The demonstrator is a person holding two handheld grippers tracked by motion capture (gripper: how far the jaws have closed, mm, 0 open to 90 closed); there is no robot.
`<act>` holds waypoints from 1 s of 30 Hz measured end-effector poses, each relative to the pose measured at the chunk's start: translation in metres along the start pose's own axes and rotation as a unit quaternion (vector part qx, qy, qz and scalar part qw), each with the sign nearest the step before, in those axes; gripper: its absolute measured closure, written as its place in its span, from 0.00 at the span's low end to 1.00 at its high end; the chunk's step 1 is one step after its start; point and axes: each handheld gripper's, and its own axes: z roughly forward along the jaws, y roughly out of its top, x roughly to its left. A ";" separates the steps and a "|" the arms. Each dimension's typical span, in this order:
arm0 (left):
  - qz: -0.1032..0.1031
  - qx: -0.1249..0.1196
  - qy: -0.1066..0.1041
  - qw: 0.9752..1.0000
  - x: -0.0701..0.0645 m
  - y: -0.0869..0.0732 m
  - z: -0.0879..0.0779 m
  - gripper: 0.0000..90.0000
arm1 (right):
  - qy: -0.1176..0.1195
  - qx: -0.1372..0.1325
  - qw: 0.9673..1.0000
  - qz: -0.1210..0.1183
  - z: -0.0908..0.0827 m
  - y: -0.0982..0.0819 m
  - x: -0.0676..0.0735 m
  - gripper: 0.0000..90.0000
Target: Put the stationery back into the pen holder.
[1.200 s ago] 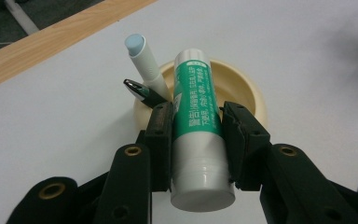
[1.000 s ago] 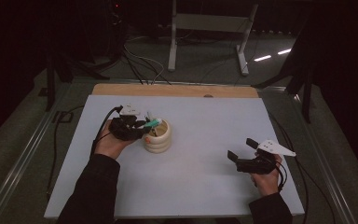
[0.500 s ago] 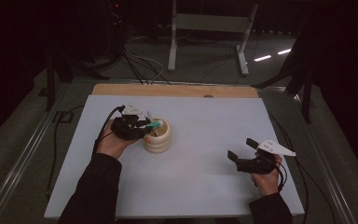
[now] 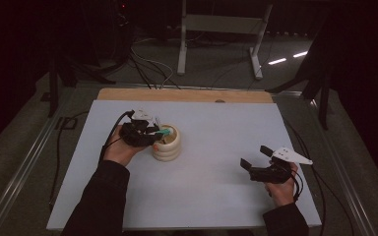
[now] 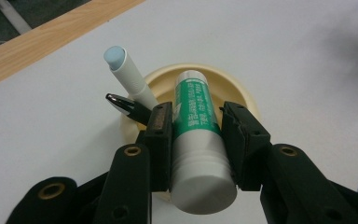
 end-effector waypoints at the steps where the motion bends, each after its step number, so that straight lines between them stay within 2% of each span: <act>1: 0.000 0.001 -0.001 1.000 0.000 0.000 0.000 0.73 | 0.000 0.000 1.000 0.000 0.000 0.000 0.000 0.00; 20: 0.000 0.016 -0.004 1.000 0.000 0.002 0.010 0.72 | 0.000 0.001 1.000 -0.001 0.001 0.000 -0.001 0.00; 30: -0.004 0.014 -0.008 1.000 -0.002 0.005 0.021 0.72 | 0.000 0.001 1.000 -0.001 0.000 0.000 0.000 0.00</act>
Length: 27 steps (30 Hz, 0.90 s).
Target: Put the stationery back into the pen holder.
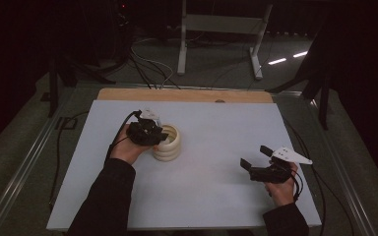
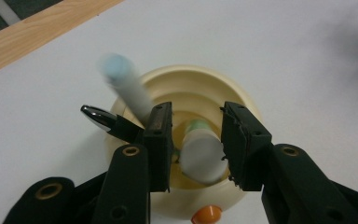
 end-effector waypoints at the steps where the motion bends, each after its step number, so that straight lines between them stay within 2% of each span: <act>1: 0.000 -0.001 0.002 1.000 0.000 0.000 0.001 0.71 | 0.000 0.000 1.000 0.000 0.000 0.000 0.000 0.00; 4: -0.002 -0.005 0.004 1.000 0.001 -0.001 0.000 0.67 | -0.001 -0.002 1.000 0.000 0.000 0.000 -0.001 0.00; 8: -0.011 -0.032 0.003 0.999 0.002 -0.001 -0.006 0.55 | -0.001 -0.003 1.000 0.001 -0.001 0.000 -0.001 0.00; 13: -0.020 -0.071 0.021 0.997 0.002 -0.002 -0.017 0.37 | -0.002 -0.003 1.000 0.001 -0.001 0.000 -0.001 0.00; 18: -0.036 -0.101 0.049 0.993 0.003 -0.003 -0.029 0.19 | -0.003 -0.004 1.000 0.003 -0.001 0.000 -0.001 0.00; 20: -0.041 -0.112 0.058 0.991 0.004 -0.005 -0.033 0.16 | -0.004 -0.005 1.000 0.003 -0.002 0.000 -0.001 0.00; 24: -0.049 -0.130 0.086 0.987 0.006 -0.011 -0.041 0.02 | -0.005 -0.006 1.000 0.003 -0.002 0.000 0.000 0.00; 27: -0.055 -0.149 0.098 0.982 0.008 -0.016 -0.048 0.00 | -0.006 -0.008 1.000 0.004 -0.003 0.000 -0.001 0.00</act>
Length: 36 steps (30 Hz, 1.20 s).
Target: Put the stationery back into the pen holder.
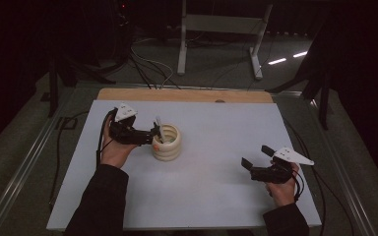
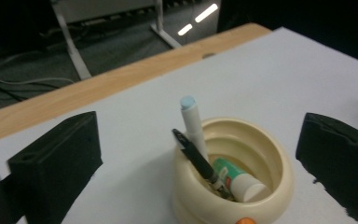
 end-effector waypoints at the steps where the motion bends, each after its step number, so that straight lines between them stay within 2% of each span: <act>1: -0.002 -0.006 0.000 1.000 0.002 -0.001 -0.003 0.00 | 0.000 -0.001 1.000 0.000 0.000 0.000 0.000 0.00; 11: -0.008 -0.049 0.002 0.999 0.012 -0.018 -0.024 0.00 | 0.001 -0.005 1.000 0.007 -0.002 0.000 0.001 0.00; 15: -0.004 -0.062 0.016 0.998 0.014 -0.026 -0.031 0.00 | 0.000 -0.008 1.000 0.006 -0.003 0.000 0.002 0.00; 21: -0.003 -0.063 0.016 0.998 0.016 -0.038 -0.038 0.01 | -0.001 -0.011 1.000 0.005 -0.005 0.000 0.003 0.00; 27: -0.016 -0.069 0.027 0.997 0.019 -0.056 -0.045 0.00 | -0.004 -0.015 1.000 0.007 -0.007 -0.001 0.003 0.00; 32: -0.012 -0.072 0.043 0.996 0.019 -0.073 -0.048 0.00 | -0.008 -0.020 1.000 0.005 -0.008 -0.001 0.002 0.00; 36: -0.015 -0.068 0.045 0.997 0.021 -0.086 -0.051 0.00 | -0.011 -0.022 1.000 0.006 -0.008 -0.001 0.001 0.00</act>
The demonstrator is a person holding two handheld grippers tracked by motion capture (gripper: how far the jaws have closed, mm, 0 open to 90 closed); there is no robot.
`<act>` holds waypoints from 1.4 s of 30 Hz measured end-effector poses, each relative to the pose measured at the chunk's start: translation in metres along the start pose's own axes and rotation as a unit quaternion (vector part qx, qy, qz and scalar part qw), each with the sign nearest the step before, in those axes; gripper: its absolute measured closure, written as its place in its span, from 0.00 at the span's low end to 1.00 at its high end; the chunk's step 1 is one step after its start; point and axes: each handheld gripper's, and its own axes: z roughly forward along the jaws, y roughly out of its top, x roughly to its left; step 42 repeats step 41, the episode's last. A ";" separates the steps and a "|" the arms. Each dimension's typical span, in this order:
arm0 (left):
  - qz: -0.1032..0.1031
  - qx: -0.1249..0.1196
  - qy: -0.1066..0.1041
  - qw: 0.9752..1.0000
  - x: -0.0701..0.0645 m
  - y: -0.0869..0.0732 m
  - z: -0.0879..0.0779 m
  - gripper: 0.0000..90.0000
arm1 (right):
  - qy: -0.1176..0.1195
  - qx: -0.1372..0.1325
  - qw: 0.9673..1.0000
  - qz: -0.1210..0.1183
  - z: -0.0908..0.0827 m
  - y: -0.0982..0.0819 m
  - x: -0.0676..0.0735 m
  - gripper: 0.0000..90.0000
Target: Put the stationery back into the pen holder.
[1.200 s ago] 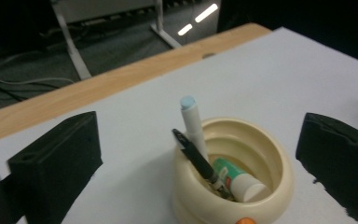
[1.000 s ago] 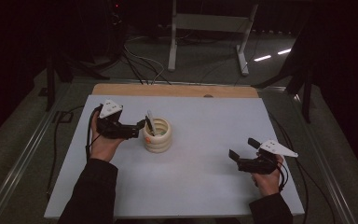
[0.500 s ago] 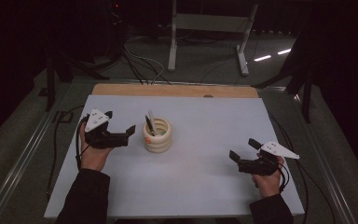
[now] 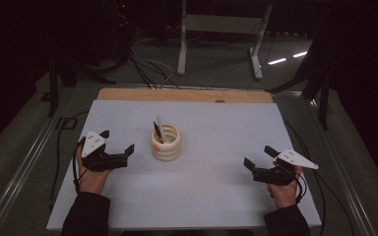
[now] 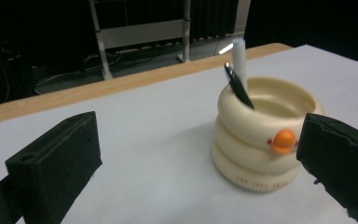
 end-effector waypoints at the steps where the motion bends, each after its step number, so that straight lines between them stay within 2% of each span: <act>1: -0.004 0.000 -0.002 1.000 0.001 -0.003 -0.001 0.00 | -0.001 0.001 1.000 -0.001 0.000 0.000 0.000 0.00; 10: -0.027 -0.014 -0.001 1.000 0.007 -0.021 -0.010 0.00 | -0.002 0.006 1.000 -0.006 0.002 -0.002 0.001 0.00; 18: -0.031 -0.018 -0.004 0.999 0.006 -0.025 -0.013 0.00 | -0.006 0.009 1.000 -0.013 0.001 -0.002 0.003 0.00; 27: -0.031 -0.012 -0.002 0.999 0.007 -0.028 -0.011 0.00 | -0.014 0.015 1.000 -0.016 0.003 -0.004 0.002 0.00; 42: -0.034 -0.008 0.000 0.999 0.008 -0.029 -0.009 0.00 | -0.013 0.019 1.000 -0.018 0.003 -0.006 0.004 0.00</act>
